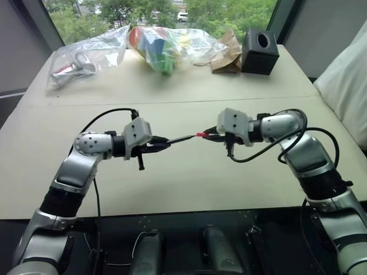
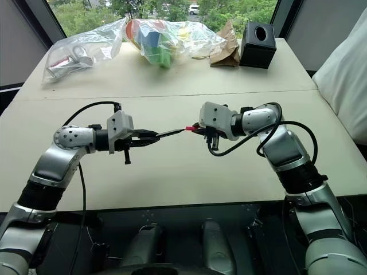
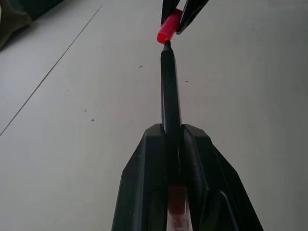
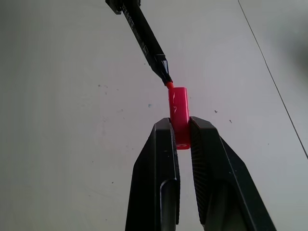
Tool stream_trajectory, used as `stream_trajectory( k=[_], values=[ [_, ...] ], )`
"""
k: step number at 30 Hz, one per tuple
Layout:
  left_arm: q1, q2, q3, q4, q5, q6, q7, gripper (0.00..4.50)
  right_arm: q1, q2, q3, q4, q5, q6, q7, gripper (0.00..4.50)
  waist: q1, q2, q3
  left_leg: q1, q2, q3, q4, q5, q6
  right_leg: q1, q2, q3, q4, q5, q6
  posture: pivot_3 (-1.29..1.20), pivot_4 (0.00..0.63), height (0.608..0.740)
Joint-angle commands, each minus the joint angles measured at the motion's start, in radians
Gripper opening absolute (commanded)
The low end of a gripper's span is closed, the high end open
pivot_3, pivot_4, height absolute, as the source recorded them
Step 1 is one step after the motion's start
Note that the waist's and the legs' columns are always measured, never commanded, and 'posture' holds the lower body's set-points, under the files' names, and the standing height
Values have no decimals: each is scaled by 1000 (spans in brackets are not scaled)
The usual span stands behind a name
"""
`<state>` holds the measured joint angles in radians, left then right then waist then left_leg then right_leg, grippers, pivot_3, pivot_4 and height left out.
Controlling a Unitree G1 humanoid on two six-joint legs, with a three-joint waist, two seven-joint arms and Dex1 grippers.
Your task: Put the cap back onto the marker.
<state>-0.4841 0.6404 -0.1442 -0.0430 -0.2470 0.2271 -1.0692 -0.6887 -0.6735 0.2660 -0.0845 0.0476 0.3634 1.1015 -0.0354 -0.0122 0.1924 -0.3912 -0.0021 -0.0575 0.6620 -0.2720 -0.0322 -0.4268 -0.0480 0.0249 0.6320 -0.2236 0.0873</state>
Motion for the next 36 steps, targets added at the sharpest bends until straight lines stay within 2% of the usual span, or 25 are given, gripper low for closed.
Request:
stream_trajectory(
  k=[1,15,21,36],
  values=[
    [-15,1,2,-31,4,-15,-5,1,-14,2,-12,-52,19,1,6,27,0,0,0,0,0,0,0,0,0,0,0,0,0,0,0,0,150,740],
    [-12,-13,-38,-72,43,-85,-28,1,-4,-16,5,-91,58,22,97,27,0,0,0,0,0,0,0,0,0,0,0,0,0,0,0,0,150,740],
    [-17,-19,-46,-68,71,-180,-45,1,-9,1,18,-75,69,16,144,27,0,0,0,0,0,0,0,0,0,0,0,0,0,0,0,0,150,740],
    [3,-58,-15,-20,66,-332,-47,1,-59,34,-5,-115,202,125,270,27,1,0,0,0,0,0,1,0,0,0,0,0,0,0,0,0,150,740]
  ],
)
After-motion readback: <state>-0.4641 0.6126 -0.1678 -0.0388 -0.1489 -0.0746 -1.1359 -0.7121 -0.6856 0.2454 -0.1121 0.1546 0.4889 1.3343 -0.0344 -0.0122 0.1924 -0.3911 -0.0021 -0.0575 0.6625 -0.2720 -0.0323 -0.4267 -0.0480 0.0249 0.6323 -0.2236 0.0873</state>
